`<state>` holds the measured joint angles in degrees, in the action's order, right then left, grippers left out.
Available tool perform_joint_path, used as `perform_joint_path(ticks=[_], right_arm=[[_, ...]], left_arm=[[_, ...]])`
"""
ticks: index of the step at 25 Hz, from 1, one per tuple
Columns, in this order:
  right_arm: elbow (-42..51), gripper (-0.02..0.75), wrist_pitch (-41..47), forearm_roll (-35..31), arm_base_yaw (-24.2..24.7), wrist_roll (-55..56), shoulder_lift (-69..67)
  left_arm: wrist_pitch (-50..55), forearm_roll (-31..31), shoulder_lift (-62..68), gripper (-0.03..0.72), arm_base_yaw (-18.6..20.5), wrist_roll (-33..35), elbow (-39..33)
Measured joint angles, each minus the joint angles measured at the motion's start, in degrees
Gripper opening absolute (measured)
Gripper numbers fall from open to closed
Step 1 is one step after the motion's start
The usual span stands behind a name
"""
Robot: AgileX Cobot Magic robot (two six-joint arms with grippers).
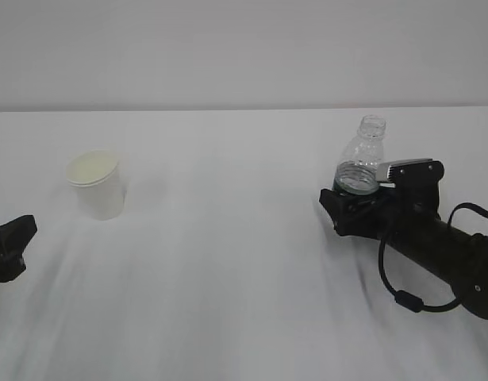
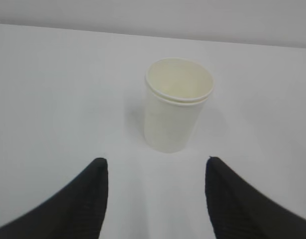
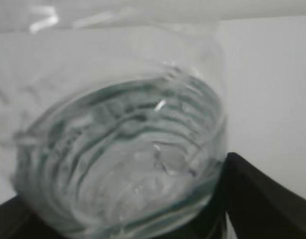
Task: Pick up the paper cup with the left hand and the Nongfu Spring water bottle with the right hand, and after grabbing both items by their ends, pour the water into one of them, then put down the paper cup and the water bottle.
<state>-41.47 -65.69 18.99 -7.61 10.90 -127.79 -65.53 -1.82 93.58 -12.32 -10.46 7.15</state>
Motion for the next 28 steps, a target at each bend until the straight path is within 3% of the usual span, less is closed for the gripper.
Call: perform_joint_path(ticks=[14, 28], right_arm=[[-0.42, 0.624, 0.0, 0.09, 0.0, 0.13, 0.0], [-0.42, 0.533, 0.11, 0.09, 0.0, 0.13, 0.0]], left_arm=[[0.0, 0.1, 0.0, 0.44, 0.0, 0.0, 0.0], [0.0, 0.1, 0.0, 0.422, 0.0, 0.0, 0.0]])
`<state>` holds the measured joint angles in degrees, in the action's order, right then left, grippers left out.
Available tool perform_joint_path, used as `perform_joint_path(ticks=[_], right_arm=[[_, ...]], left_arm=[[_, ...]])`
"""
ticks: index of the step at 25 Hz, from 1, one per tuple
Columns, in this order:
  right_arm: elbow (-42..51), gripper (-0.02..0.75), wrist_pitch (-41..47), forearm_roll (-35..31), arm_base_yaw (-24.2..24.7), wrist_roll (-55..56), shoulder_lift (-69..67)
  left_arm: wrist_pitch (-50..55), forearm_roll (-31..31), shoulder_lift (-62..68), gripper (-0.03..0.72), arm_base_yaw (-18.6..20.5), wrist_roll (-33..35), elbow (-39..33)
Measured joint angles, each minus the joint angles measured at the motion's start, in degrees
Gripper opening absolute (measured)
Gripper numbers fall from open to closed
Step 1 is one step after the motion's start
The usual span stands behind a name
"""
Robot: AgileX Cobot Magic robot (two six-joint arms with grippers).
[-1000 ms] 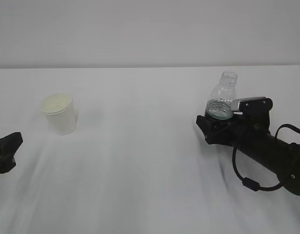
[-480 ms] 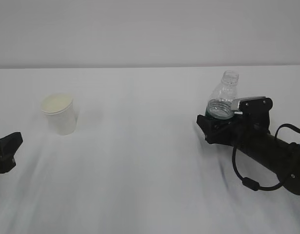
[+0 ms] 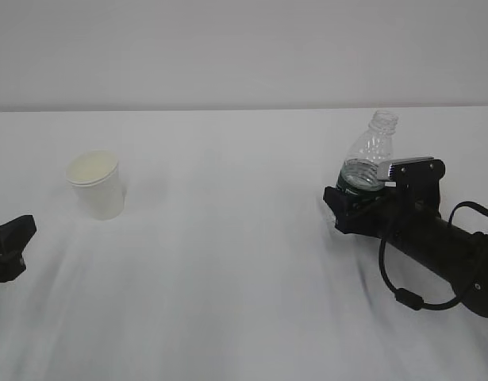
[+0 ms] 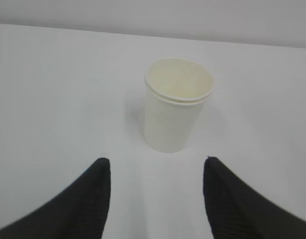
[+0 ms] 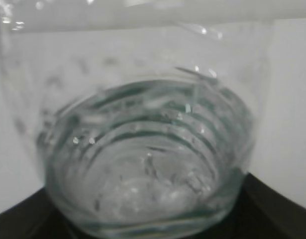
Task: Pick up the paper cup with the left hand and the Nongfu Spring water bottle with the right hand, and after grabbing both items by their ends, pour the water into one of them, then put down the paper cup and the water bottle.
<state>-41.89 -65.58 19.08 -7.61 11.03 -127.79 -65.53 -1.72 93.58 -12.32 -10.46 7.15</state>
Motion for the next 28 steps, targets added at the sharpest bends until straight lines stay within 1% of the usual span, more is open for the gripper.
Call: perform_joint_path(ticks=[6, 10, 13, 28], right_arm=[[0.0, 0.536, 0.0, 0.0, 0.0, 0.0, 0.0], [0.0, 0.602, 0.0, -0.25, 0.0, 0.0, 0.0], [0.0, 0.619, 0.0, -0.64, 0.0, 0.0, 0.0], [-0.7, 0.621, 0.0, -0.98, 0.0, -1.33, 0.0]], left_arm=[[0.0, 0.0, 0.0, 0.421, 0.0, 0.0, 0.0], [0.0, 0.0, 0.0, 0.421, 0.0, 0.0, 0.0], [0.0, 0.0, 0.0, 0.417, 0.0, 0.0, 0.0], [0.0, 0.0, 0.0, 0.413, 0.0, 0.0, 0.0]])
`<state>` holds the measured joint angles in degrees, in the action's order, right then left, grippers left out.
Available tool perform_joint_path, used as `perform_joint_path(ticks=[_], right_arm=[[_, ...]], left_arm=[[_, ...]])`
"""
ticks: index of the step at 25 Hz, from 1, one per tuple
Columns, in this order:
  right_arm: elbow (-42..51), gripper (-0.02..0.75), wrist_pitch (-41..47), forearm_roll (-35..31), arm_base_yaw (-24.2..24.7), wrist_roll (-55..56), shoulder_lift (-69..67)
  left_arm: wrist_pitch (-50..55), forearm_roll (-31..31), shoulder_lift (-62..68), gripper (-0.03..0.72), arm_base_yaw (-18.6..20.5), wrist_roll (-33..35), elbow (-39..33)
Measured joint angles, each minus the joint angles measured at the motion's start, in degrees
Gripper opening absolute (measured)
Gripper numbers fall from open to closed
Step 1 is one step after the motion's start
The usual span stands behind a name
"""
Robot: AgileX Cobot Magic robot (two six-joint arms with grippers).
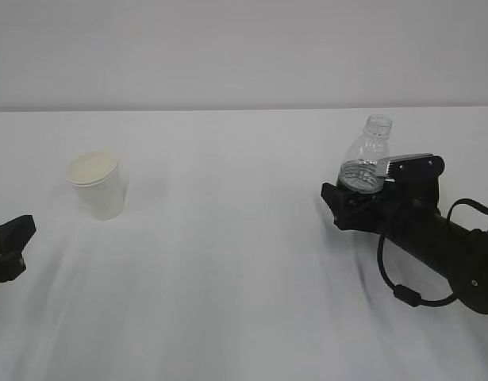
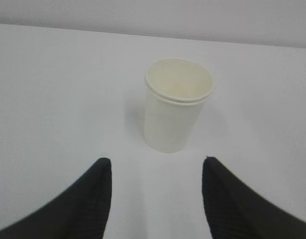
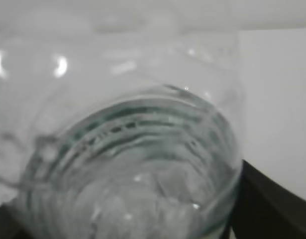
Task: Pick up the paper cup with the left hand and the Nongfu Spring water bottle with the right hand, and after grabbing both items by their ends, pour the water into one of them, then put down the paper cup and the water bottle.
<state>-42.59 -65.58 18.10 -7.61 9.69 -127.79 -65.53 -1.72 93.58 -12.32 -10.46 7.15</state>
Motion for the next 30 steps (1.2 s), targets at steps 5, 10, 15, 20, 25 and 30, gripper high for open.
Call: perform_joint_path(ticks=[5, 10, 15, 20, 25, 30], right_arm=[[-0.12, 0.621, 0.0, 0.0, 0.0, 0.0, 0.0], [-0.12, 0.588, 0.0, 0.0, 0.0, 0.0, 0.0], [-0.12, 0.55, -0.1, 0.0, 0.0, 0.0, 0.0], [-0.34, 0.528, -0.1, -0.22, 0.0, -0.11, 0.0], [-0.34, 0.49, -0.25, -0.4, 0.0, -0.2, 0.0], [-0.34, 0.483, -0.25, -0.4, 0.0, -0.31, 0.0]], left_arm=[[0.0, 0.0, 0.0, 0.412, 0.0, 0.0, 0.0], [0.0, 0.0, 0.0, 0.411, 0.0, 0.0, 0.0], [0.0, 0.0, 0.0, 0.41, 0.0, 0.0, 0.0], [0.0, 0.0, 0.0, 0.41, 0.0, 0.0, 0.0], [0.0, 0.0, 0.0, 0.41, 0.0, 0.0, 0.0], [0.0, 0.0, 0.0, 0.408, 0.0, 0.0, 0.0]])
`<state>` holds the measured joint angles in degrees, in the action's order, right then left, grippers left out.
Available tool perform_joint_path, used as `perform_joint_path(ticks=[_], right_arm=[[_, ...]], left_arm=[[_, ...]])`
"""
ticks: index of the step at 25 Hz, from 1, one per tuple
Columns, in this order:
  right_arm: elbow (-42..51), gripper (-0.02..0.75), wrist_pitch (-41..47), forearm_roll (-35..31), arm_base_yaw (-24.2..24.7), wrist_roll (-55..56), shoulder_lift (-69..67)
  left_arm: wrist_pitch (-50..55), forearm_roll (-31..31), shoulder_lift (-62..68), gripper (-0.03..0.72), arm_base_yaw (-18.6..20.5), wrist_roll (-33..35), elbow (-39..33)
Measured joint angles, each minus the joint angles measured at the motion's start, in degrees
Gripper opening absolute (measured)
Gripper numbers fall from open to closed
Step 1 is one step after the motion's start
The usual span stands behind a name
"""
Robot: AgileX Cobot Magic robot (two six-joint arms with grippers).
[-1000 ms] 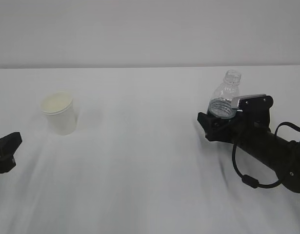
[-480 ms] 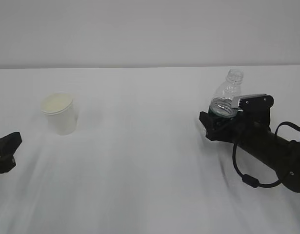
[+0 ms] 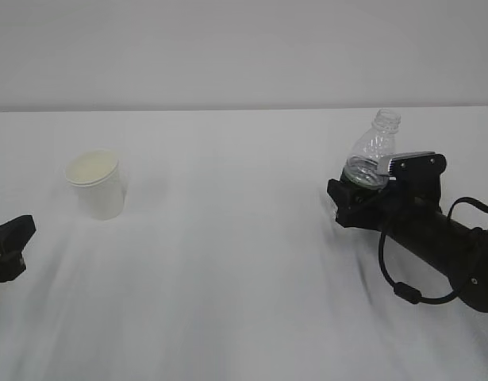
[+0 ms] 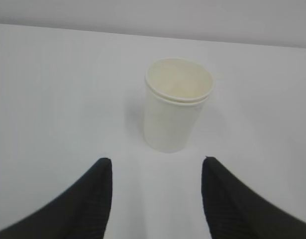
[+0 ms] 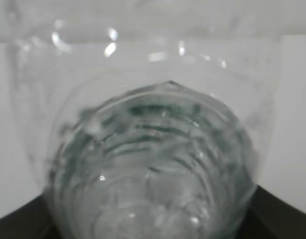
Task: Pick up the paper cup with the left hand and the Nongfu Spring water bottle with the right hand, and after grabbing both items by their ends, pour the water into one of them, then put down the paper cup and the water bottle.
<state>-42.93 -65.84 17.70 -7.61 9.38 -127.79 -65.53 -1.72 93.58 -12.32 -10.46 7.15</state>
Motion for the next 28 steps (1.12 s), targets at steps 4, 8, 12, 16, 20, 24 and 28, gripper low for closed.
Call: perform_joint_path(ticks=[4, 8, 12, 16, 20, 24, 28], right_arm=[[0.0, 0.482, 0.0, 0.0, 0.0, -1.09, 0.0], [0.0, 0.477, 0.0, 0.0, 0.0, -2.07, 0.0], [0.0, 0.471, 0.0, 0.0, 0.0, -2.93, 0.0], [0.0, 0.463, 0.0, 0.1, 0.0, -3.28, 0.0], [0.0, 0.438, 1.2, 0.48, 0.0, -4.49, 0.76], [0.0, 0.433, 1.49, 1.32, 0.0, -5.02, 1.7], [0.74, 0.432, 1.49, 1.88, 0.0, -5.41, 2.45]], left_arm=[[0.0, 0.0, 0.0, 0.407, 0.0, 0.0, 0.0], [0.0, 0.0, 0.0, 0.407, 0.0, 0.0, 0.0], [0.0, 0.0, 0.0, 0.407, 0.0, 0.04, 0.0], [0.0, 0.0, 0.0, 0.407, 0.0, 0.04, 0.0], [0.0, 0.0, 0.0, 0.407, 0.0, 0.04, 0.0], [0.0, 0.0, 0.0, 0.407, 0.0, 0.04, 0.0], [0.0, 0.0, 0.0, 0.407, 0.0, 0.04, 0.0]])
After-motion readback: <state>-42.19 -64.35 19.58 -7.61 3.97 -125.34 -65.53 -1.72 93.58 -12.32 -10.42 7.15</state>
